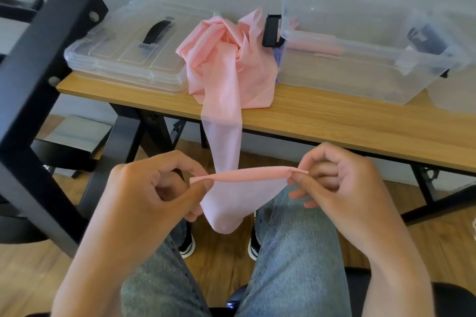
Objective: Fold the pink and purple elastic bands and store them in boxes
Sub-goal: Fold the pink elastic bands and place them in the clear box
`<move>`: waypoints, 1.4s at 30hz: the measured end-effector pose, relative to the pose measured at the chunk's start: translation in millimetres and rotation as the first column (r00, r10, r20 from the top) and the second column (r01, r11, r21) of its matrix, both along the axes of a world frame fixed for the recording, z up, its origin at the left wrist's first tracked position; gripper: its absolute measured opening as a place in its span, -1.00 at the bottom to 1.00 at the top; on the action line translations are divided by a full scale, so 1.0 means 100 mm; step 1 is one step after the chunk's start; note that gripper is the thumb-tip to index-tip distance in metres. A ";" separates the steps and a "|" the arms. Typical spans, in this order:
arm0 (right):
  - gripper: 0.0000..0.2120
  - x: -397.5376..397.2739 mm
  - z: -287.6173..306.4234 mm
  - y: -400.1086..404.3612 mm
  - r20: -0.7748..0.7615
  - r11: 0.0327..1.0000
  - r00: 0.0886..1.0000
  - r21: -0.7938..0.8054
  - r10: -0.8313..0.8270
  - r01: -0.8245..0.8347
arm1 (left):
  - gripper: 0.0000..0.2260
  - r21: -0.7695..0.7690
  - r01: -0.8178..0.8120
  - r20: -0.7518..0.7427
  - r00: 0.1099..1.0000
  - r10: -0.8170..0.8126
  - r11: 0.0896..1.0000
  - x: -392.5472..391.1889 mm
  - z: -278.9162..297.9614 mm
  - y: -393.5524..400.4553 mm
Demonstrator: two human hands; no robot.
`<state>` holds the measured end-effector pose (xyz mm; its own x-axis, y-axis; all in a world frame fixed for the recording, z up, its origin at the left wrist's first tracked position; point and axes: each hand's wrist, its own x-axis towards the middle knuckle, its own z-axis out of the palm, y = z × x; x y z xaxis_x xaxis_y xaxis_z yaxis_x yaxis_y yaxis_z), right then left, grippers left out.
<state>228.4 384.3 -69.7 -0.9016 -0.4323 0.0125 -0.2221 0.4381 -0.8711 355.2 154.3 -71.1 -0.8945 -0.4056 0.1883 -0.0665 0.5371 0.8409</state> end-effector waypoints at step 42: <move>-0.87 -0.14 -0.10 -0.11 0.010 0.990 0.999 -0.137 0.045 -0.043 | -0.88 0.283 -0.029 -0.130 0.989 0.069 0.959 -0.21 -0.27 -0.11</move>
<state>214.1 373.1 -79.8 -0.8823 -0.4665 0.0623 -0.2263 0.3044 -0.9253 334.1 143.0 -98.5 -0.8457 -0.5022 0.1805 0.0398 0.2780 0.9598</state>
